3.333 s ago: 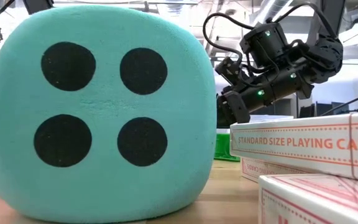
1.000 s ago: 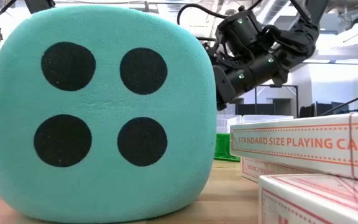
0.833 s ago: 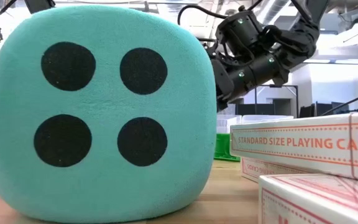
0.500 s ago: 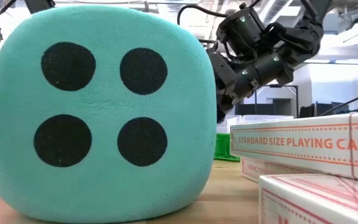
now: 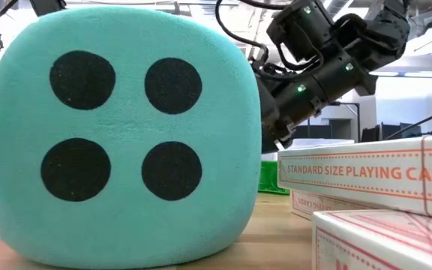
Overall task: Pick & Place Toys
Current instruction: Put the purple dice into the black bin
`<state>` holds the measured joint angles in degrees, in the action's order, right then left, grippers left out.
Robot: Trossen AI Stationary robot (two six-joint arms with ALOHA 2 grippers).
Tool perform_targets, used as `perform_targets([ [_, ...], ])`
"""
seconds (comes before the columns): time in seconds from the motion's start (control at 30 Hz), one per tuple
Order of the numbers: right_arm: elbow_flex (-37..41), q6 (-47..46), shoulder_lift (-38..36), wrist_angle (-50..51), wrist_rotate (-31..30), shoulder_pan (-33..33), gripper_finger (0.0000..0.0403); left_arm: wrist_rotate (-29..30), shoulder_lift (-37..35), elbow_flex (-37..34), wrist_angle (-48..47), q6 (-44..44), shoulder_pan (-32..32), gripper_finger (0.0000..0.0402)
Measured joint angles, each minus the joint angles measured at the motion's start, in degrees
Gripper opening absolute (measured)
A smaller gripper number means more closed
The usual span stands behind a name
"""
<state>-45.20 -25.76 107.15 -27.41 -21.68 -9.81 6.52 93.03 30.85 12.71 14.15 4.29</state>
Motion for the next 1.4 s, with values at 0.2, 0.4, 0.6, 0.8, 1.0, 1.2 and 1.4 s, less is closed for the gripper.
perform_targets([
  [0.2,-2.0,-1.5,0.0,0.1,-3.6,-0.1,0.04,-7.1,-0.7,0.0,-0.8,-3.2,-0.9,0.0],
  [0.4,-4.5,4.9,0.0,1.5,-3.9,0.1,0.04,-15.4,-1.6,-0.2,-1.9,-2.9,-1.3,0.0],
  [0.6,-5.2,5.2,0.0,4.4,-4.0,0.7,0.04,-20.4,-1.6,-0.2,-1.8,-1.3,-2.5,0.0],
  [0.8,-5.2,5.3,0.0,5.9,-4.0,0.7,0.04,-13.4,-1.6,-0.2,-1.4,0.1,-2.7,0.0],
  [1.0,-5.2,6.6,0.0,6.5,-2.1,0.7,0.04,-4.0,-1.6,-0.2,-1.4,0.7,-1.3,0.0],
  [1.2,-5.2,7.9,0.0,6.5,0.4,0.7,0.04,-1.7,-1.6,-0.2,-0.6,1.3,1.7,0.0],
  [1.4,-5.2,11.2,0.0,7.0,0.7,1.2,0.04,-2.0,-1.6,-0.1,1.3,0.1,3.9,0.0],
])
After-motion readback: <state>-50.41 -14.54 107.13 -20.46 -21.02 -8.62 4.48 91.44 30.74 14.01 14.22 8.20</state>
